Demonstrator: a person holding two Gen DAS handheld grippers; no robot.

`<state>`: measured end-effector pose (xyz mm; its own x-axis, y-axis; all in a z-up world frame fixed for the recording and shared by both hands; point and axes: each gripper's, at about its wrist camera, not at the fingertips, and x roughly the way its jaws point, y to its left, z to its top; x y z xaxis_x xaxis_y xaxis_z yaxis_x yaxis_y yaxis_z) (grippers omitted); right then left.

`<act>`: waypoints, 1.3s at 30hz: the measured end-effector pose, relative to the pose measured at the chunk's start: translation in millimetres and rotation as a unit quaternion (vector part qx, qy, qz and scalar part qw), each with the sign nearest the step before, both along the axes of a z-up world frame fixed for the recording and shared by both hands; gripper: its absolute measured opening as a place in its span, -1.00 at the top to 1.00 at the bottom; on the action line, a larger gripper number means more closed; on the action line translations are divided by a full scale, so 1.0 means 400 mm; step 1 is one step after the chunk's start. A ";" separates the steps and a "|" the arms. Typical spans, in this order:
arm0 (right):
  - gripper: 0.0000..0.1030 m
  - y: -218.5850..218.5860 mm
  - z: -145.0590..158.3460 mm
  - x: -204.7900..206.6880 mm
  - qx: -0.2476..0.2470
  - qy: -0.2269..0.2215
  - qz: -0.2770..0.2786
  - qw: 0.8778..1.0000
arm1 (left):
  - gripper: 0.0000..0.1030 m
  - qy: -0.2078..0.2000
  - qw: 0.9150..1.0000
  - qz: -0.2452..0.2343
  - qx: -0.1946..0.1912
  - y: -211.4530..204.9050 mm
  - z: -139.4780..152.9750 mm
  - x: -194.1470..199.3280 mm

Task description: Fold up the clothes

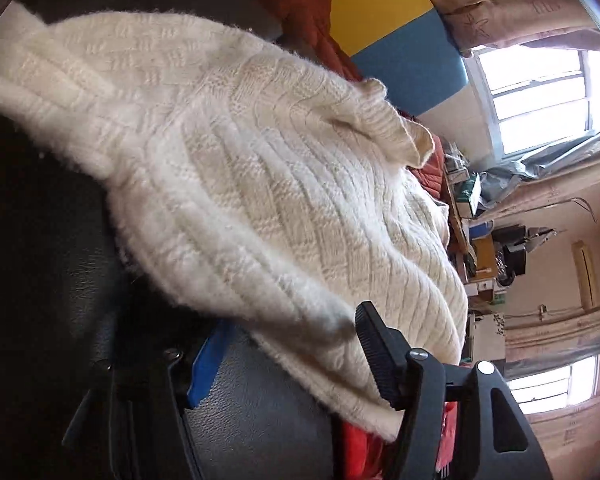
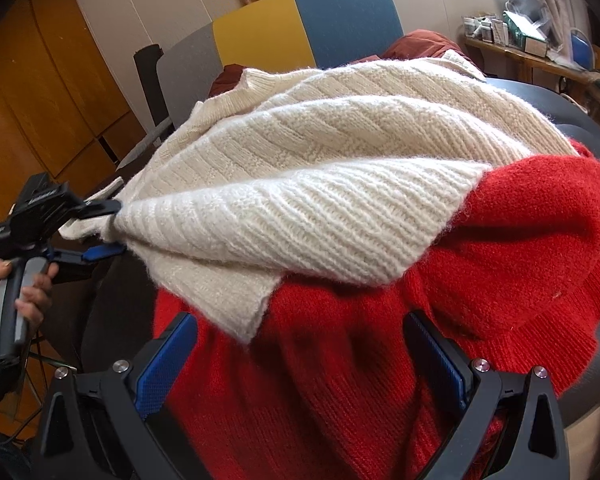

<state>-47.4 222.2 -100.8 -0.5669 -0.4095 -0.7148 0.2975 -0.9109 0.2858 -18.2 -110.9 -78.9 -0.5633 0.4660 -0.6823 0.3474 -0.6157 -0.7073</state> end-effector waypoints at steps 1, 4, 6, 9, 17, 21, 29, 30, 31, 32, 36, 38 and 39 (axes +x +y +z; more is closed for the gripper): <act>-1.00 -0.001 -0.001 0.004 0.002 0.005 0.000 1.000 | 0.10 -0.004 1.000 -0.001 -0.006 0.007 -0.003 -0.003; -1.00 -0.008 -0.004 0.016 0.010 0.017 -0.001 1.000 | 0.73 0.001 1.000 -0.005 -0.021 0.008 0.012 -0.014; -1.00 -0.013 -0.004 0.019 0.015 0.021 -0.002 1.000 | 0.76 0.023 0.999 -0.003 -0.027 0.000 0.039 -0.013; -1.00 -0.015 -0.003 0.020 0.016 0.021 -0.003 1.000 | 0.78 0.080 0.996 0.002 -0.034 -0.036 0.124 0.019; -1.00 -0.028 0.002 0.020 0.031 0.011 -0.013 0.999 | 0.83 0.143 0.985 0.080 -0.060 -0.233 0.243 0.136; -1.00 -0.033 0.001 0.018 0.042 0.008 -0.007 0.999 | 1.00 0.139 0.973 0.158 -0.091 -0.375 0.257 0.205; -1.00 -0.052 -0.003 0.009 0.071 0.005 -0.005 0.997 | 0.83 0.097 0.961 0.178 -0.189 -0.542 0.274 0.288; -1.00 -0.054 -0.003 0.011 0.075 0.005 -0.005 0.997 | 0.78 0.097 0.966 0.149 -0.189 -0.518 0.263 0.276; -1.00 -0.056 -0.002 0.013 0.078 0.004 -0.004 0.997 | 0.66 0.104 0.970 0.120 -0.182 -0.484 0.250 0.262; -1.00 -0.057 -0.001 0.013 0.082 0.002 -0.001 0.997 | 0.59 0.111 0.974 0.092 -0.173 -0.449 0.238 0.248; -1.00 -0.043 0.020 0.010 0.078 -0.022 0.017 0.997 | 0.50 0.126 0.978 -0.035 -0.165 -0.268 0.174 0.183; -1.00 -0.016 0.066 0.017 0.046 -0.023 0.013 0.999 | 0.50 0.118 0.972 -0.094 -0.178 -0.166 0.131 0.150; -1.00 0.008 0.098 0.017 0.025 -0.008 0.006 1.000 | 0.50 0.114 0.968 -0.124 -0.185 -0.116 0.110 0.133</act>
